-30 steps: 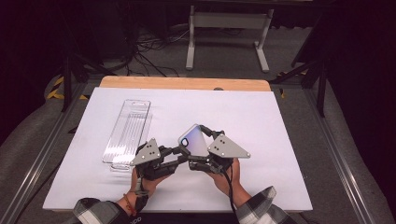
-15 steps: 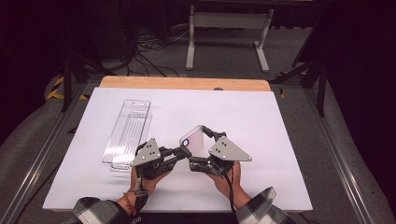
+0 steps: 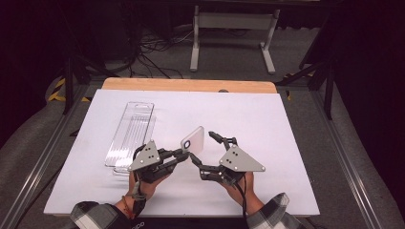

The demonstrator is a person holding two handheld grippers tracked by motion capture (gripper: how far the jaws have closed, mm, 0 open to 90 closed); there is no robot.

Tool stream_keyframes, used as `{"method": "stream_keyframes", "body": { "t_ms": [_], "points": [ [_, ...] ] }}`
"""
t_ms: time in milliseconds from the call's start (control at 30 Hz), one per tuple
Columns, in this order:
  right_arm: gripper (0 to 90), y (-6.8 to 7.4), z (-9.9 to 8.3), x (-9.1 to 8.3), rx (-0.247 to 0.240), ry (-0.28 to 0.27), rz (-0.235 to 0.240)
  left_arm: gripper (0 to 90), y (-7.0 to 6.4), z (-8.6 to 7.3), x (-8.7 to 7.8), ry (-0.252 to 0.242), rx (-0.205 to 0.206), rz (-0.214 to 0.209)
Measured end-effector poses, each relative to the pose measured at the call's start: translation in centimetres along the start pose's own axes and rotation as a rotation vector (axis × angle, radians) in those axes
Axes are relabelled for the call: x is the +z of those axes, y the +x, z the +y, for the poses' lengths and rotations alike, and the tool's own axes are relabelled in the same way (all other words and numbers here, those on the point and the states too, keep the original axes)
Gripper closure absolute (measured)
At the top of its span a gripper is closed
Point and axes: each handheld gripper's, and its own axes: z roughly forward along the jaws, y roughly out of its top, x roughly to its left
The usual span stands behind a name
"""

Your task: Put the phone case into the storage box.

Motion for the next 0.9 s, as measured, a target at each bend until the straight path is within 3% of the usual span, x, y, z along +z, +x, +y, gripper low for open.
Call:
{"method": "stream_keyframes", "body": {
  "t_ms": [267,667,900],
  "points": [
    [16.6,-1.1,-1.3,-1.0,-0.044,0.079,-0.021,81.6,0.2,0.3,-0.7,0.017,0.029,0.01],
    [13.4,-2.2,-3.3,-3.0,-0.031,0.137,-0.069,81.6,0.9,0.6,-1.7,0.031,0.06,0.015],
    [11.7,-2.3,-4.1,-3.3,-0.019,0.155,-0.059,81.7,1.0,0.7,-2.0,0.034,0.074,0.018]
  ]
}}
